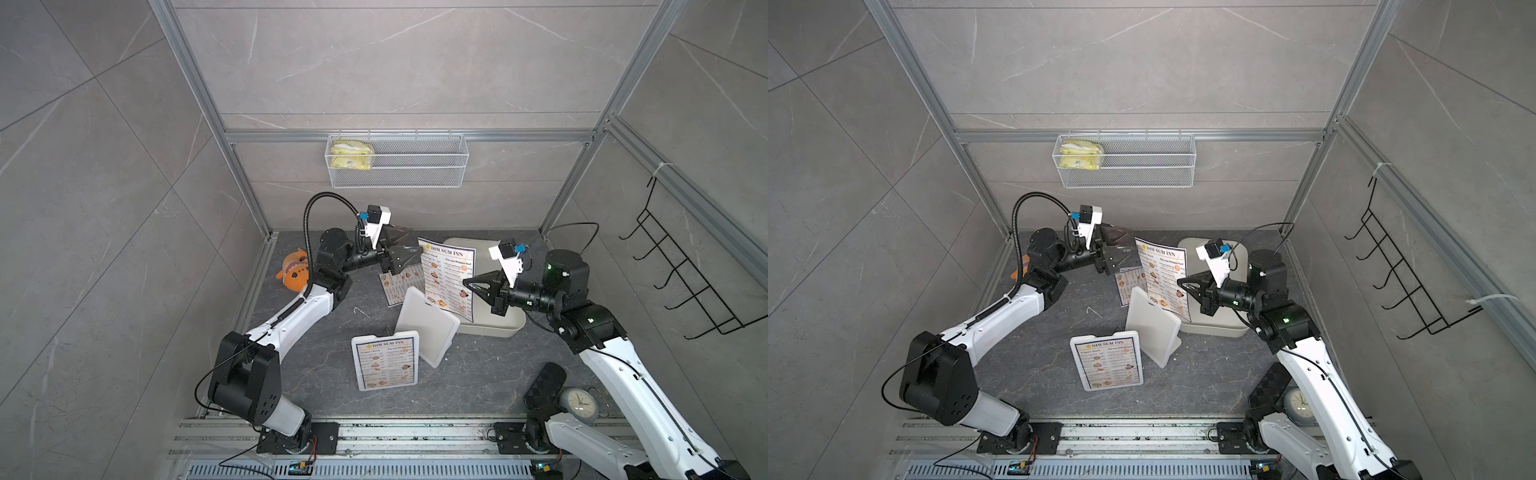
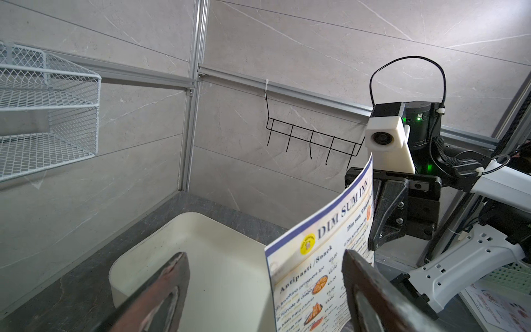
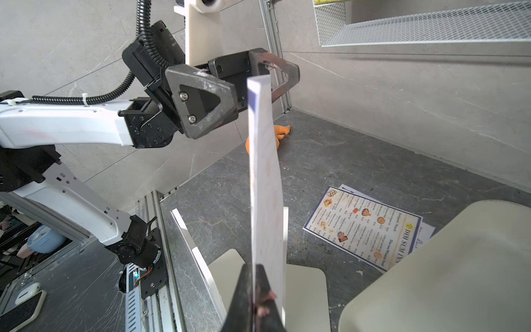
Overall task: Replace the menus in the menu holders
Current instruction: Insert the menu into the menu holder.
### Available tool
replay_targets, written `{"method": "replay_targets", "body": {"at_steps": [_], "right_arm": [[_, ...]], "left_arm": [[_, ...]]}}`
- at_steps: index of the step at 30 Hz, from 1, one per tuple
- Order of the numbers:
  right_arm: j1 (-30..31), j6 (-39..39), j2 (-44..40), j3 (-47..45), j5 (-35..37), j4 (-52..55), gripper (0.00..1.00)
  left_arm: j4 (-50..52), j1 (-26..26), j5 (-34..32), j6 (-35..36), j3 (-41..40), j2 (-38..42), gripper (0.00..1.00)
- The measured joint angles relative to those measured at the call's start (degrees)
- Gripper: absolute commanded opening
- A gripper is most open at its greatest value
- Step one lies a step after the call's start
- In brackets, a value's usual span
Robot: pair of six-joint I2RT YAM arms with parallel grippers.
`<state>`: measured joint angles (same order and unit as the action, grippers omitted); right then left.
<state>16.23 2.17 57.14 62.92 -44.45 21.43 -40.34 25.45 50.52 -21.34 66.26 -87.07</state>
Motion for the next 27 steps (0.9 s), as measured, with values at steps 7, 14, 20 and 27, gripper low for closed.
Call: {"method": "replay_targets", "body": {"at_steps": [7, 14, 20, 27], "right_arm": [[0.3, 1.2, 1.2, 0.0, -0.5, -1.8, 0.00], [0.9, 2.3, 2.6, 0.0, -0.8, -3.9, 0.00], [1.6, 2.8, 3.9, 0.0, -0.8, -5.2, 0.00], [2.1, 3.0, 5.3, -0.1, -0.1, -7.1, 0.00]], "left_arm": [[0.1, 0.0, -1.2, 1.0, -1.1, 0.4, 0.86], [0.5, -0.3, -3.1, 1.9, -2.6, 1.7, 0.87], [1.5, -0.7, -6.1, 3.4, -4.5, 5.0, 0.89], [2.8, -0.7, -9.0, 5.0, -6.6, 7.9, 0.90]]}}
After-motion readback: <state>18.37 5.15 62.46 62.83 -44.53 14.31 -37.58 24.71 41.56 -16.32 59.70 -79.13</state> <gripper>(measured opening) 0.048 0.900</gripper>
